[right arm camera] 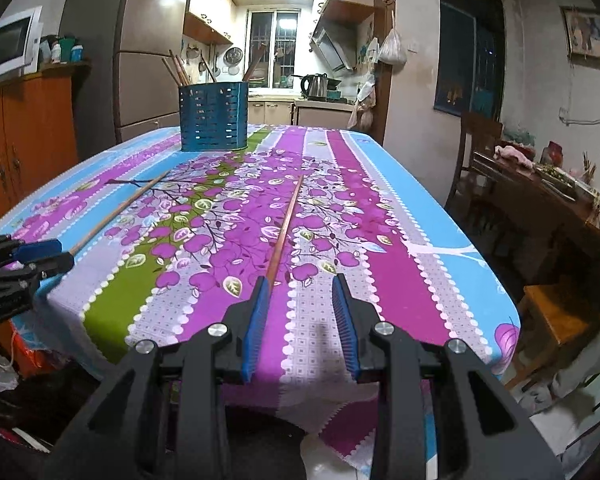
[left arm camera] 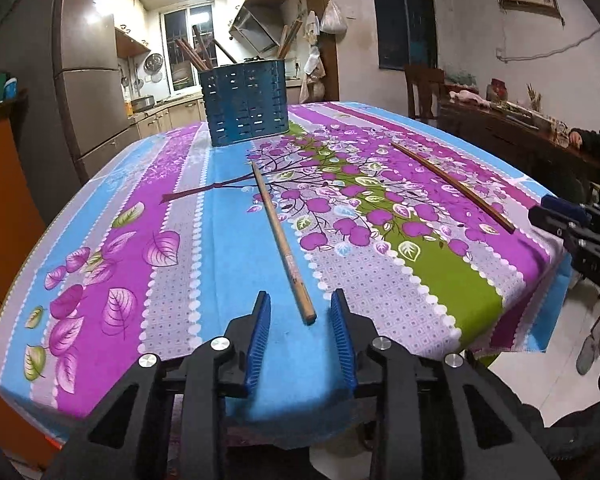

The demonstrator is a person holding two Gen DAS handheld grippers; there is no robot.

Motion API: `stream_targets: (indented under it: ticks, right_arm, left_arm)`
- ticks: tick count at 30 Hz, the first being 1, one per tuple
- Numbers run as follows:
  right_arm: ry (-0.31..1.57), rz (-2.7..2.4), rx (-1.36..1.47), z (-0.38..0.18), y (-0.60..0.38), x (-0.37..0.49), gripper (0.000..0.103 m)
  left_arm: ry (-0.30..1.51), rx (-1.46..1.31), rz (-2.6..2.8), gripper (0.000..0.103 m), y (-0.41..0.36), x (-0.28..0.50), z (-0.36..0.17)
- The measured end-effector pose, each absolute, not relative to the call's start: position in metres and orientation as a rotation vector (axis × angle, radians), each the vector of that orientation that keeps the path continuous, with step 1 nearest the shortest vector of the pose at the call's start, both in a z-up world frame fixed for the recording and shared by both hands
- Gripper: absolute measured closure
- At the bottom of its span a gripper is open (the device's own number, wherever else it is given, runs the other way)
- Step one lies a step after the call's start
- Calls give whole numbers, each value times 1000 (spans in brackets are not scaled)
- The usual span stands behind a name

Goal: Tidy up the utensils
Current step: 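Close the left tool on a chopstick while the right tool grasps another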

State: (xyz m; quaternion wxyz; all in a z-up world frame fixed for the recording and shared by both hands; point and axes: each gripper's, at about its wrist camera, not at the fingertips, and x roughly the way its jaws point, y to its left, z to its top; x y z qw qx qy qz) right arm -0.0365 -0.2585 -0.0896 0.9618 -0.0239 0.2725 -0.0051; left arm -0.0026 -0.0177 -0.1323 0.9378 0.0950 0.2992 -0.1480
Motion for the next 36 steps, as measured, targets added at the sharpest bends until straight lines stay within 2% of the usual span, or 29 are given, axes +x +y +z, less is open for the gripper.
stream_targets:
  ticks: [2,5,7,15,20,31,33,36]
  right_arm:
    - [539,-22,-61,-91,-257,-38,72]
    - [533,-23,-77,-95,-254,-36,72]
    - [538,-17,-72,-96,-254,-32,72]
    - [572,17,-72,-103,-246,-22,73]
    - [564,30,-81,-106,-239,-18,92]
    - [531,20,57,-110,-247,-23,92]
    - [523,9,76,-111,-247,-24,98]
    - [521,-6,88,-110,-246,-25,98]
  left_arm:
    - [604,174,-295,75,-16,-2,-134]
    - [587,177,-277,90,-15,-2,-135]
    - [582,175,-272,93,-14,-1,-135]
    - [554,215,-251,93,-16,-3,-137]
    - [543,236,-246,93,-18,-3,-138]
    - [538,224,-267,94,-15,-2,-139]
    - [536,221,-274,94,-14,-2,-139]
    - [537,210,-287,94,-12,-1,-139]
